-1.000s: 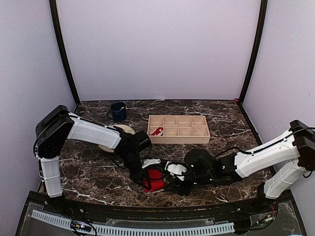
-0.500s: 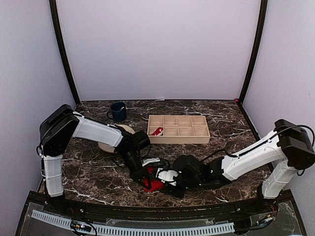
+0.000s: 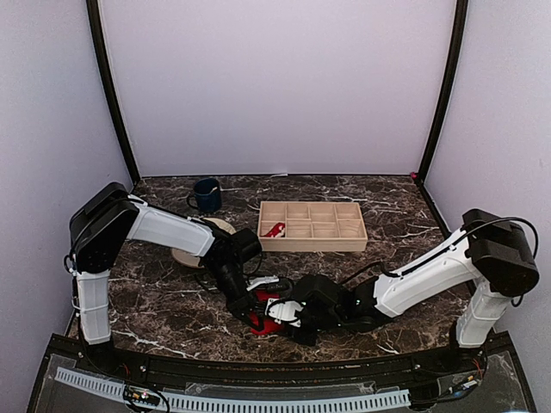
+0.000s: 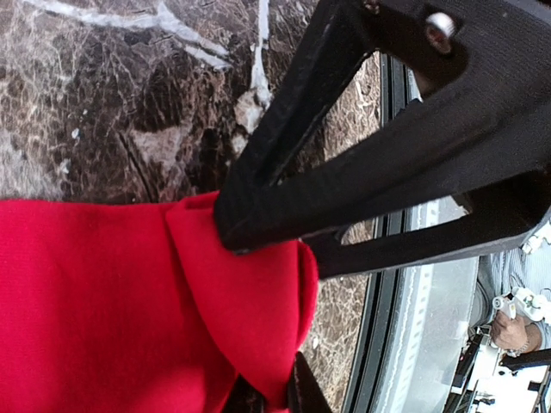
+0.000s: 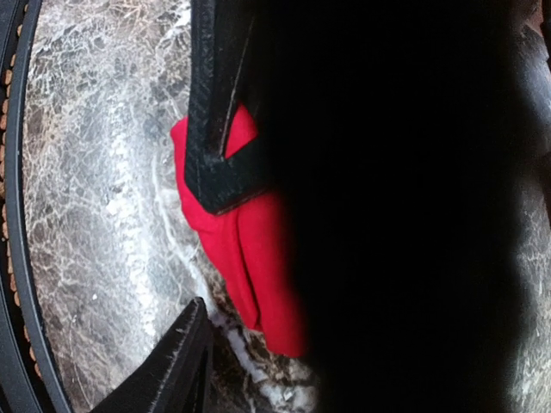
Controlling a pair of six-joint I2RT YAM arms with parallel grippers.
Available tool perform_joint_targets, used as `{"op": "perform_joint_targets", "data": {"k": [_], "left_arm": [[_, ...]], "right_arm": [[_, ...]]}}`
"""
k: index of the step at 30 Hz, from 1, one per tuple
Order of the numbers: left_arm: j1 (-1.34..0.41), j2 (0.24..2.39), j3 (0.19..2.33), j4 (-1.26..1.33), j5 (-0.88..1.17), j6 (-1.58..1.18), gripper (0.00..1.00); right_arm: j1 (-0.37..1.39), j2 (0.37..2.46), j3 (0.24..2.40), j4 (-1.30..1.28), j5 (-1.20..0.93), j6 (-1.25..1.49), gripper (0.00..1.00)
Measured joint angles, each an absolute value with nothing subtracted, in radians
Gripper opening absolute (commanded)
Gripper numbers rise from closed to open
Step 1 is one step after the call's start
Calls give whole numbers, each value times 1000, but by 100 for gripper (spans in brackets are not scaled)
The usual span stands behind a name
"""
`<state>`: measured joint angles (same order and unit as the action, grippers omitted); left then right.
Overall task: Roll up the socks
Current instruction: Roll the sock at the center of the board.
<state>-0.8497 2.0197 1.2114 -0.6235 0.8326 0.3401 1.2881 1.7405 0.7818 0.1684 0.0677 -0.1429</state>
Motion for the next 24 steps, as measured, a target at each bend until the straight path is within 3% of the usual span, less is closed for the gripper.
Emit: {"op": "perform_joint_targets", "data": {"k": [5, 10, 14, 24], "left_arm": [[-849, 2020, 1211, -626, 834, 340, 9], [-847, 2022, 1211, -630, 837, 342, 9], [-845, 2022, 1211, -634, 836, 342, 9], [-836, 2018, 1217, -642, 811, 323, 32]], "right_arm": [[1288, 1764, 791, 187, 75, -157, 35], [1287, 1779, 801, 197, 87, -168, 19], [1281, 1782, 802, 205, 83, -174, 13], [1262, 1782, 806, 205, 41, -173, 5]]}}
